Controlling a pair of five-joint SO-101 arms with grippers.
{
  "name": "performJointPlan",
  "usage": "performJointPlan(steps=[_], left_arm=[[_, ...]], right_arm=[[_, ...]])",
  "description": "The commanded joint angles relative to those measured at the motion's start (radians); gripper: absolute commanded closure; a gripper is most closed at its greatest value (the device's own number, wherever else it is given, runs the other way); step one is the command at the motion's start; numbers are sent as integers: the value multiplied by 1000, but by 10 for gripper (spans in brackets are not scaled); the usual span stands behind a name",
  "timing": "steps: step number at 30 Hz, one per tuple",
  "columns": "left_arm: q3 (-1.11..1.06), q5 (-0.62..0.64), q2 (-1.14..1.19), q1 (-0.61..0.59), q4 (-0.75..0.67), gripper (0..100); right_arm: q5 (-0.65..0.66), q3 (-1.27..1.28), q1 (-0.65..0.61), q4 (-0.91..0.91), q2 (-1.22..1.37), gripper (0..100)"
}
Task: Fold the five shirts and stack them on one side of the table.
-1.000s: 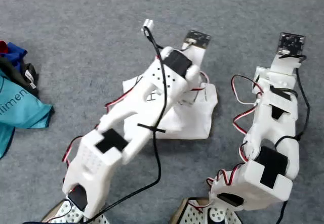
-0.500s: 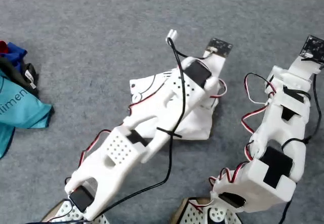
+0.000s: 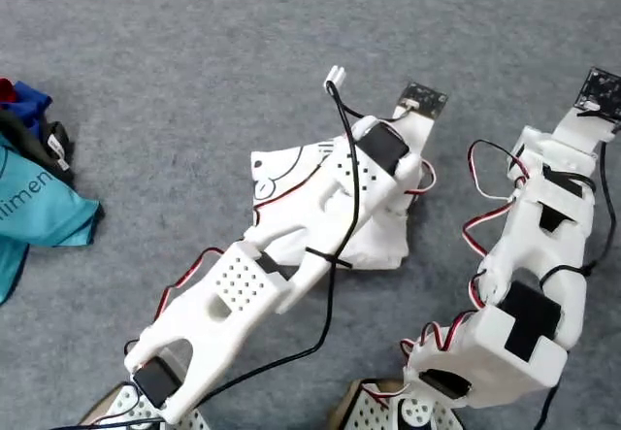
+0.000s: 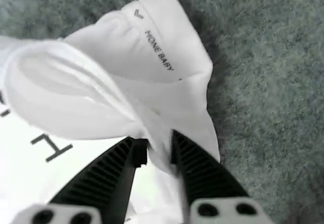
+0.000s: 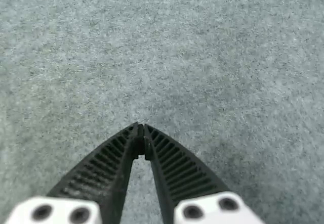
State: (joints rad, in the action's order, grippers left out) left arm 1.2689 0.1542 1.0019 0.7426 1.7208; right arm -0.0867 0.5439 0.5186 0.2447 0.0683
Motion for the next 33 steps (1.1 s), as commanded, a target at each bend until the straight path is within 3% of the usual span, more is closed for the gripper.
performJointPlan(steps=[1,7,12,16,19,24,27,30,33], left_arm=[[69,72,-30,-5,31,800],[199,140,-140,-75,38,797],[232,147,-278,-215,38,812],[118,144,-381,-350,40,981],[-43,133,-466,-439,40,981],[-397,-12,-688,-529,40,981],[-632,-43,-831,-574,31,981],[-907,-58,-957,-635,-84,981],[-1227,-63,-1082,-706,-295,981]], right_arm=[[-2,-53,15,2,-2,987],[-2,-53,15,2,-2,987],[-2,-53,13,5,-2,987],[110,-53,-45,8,-10,987],[229,-84,-97,115,-39,987],[250,-257,-199,514,-151,989],[368,-390,-308,733,-180,989],[420,-519,-421,927,-166,989],[396,-611,-498,1011,-117,990]])
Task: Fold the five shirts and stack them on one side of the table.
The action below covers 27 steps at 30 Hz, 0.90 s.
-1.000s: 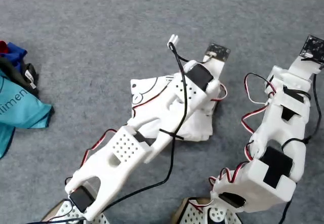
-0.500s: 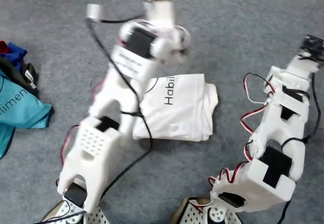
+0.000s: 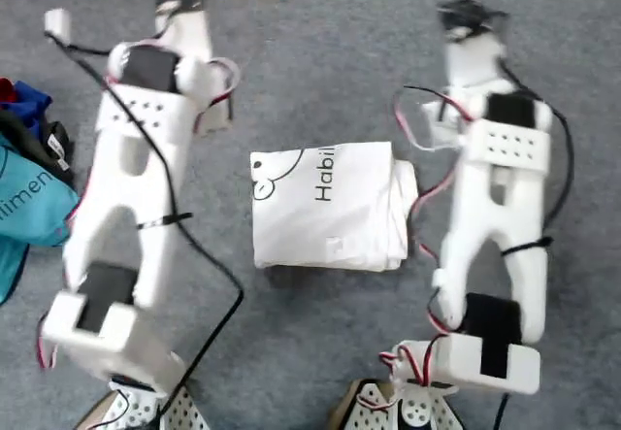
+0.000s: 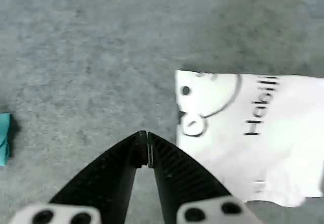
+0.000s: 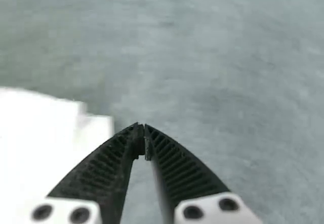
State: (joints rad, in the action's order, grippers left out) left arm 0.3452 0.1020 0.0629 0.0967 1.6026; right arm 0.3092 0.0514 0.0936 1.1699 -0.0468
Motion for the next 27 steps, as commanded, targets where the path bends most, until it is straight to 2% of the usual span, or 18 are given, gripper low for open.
performJointPlan(steps=[1,7,11,14,17,27], left_arm=[[-411,-11,-185,-74,-253,981],[-898,-2,-366,-81,-715,981],[-1071,100,-366,-87,-934,981],[-1149,107,-329,-86,-1063,981],[-1160,106,-283,-83,-1114,981],[-1119,104,-231,-86,-1109,981]], right_arm=[[-5,-140,-93,98,24,990],[-51,-259,-177,161,265,990],[-95,-337,-170,172,438,990],[-103,-381,-160,172,547,990],[-103,-430,-153,170,641,990],[-101,-713,-62,193,901,990]])
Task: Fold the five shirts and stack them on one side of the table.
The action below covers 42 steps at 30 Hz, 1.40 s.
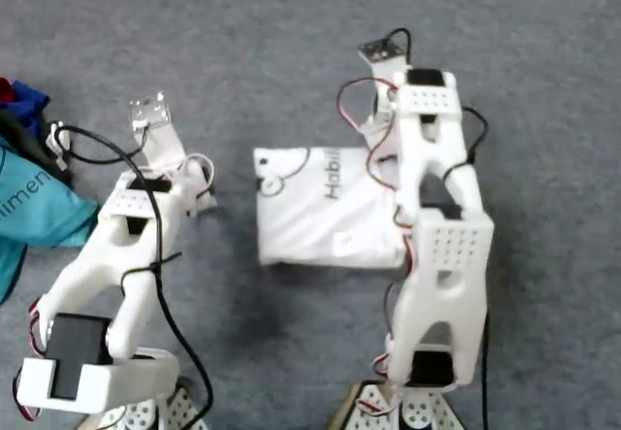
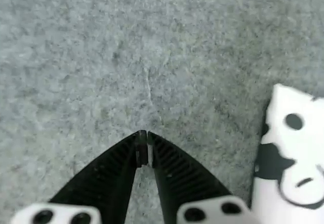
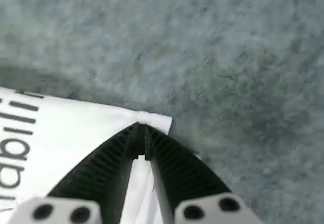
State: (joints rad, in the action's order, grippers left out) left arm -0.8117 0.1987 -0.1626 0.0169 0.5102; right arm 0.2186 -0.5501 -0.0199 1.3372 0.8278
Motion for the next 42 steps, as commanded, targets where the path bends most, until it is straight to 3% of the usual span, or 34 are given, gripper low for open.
performJointPlan(steps=[1,13,16,21,30,42], left_arm=[[38,8,-5,-5,-17,981],[38,8,-5,-2,-17,981],[38,8,-5,-2,-17,981],[38,6,-5,-3,-17,981],[38,6,-5,-3,-17,981],[38,-57,-5,-2,-17,981]], right_arm=[[-11,-143,56,52,33,990],[-3,-590,-16,445,36,990],[-6,-605,-15,453,2,990],[0,-343,-33,451,-196,990],[199,257,-51,399,-579,990],[242,809,-50,74,-642,990]])
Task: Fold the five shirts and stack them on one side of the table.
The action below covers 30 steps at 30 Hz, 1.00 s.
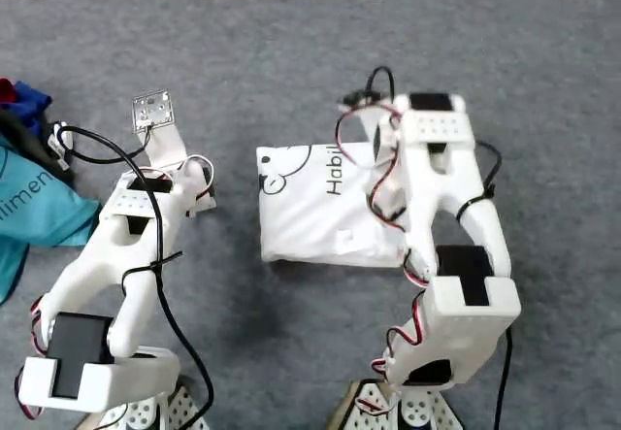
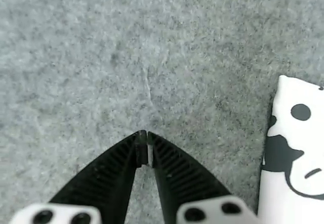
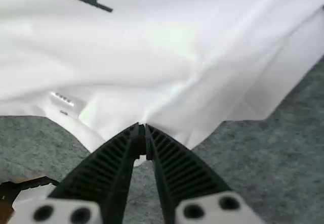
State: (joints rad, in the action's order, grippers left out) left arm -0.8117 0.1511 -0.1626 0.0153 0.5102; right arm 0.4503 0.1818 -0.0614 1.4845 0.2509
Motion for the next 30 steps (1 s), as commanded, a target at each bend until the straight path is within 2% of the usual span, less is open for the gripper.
performJointPlan(steps=[1,7,12,15,18,22,30], left_arm=[[38,-9,-5,0,-17,981],[38,-9,-5,0,-17,981],[38,-9,-5,0,-17,981],[38,-11,-5,0,-17,981],[38,-11,-5,0,-17,981],[38,-12,-5,0,-17,981],[38,-14,-5,0,-17,981]], right_arm=[[11,107,-8,-103,-65,990],[11,188,53,-187,-64,990],[68,162,140,-201,-64,990],[92,120,151,-190,-67,990],[147,82,111,-147,-71,990],[152,-5,61,-52,-71,990],[153,-160,119,143,-73,990]])
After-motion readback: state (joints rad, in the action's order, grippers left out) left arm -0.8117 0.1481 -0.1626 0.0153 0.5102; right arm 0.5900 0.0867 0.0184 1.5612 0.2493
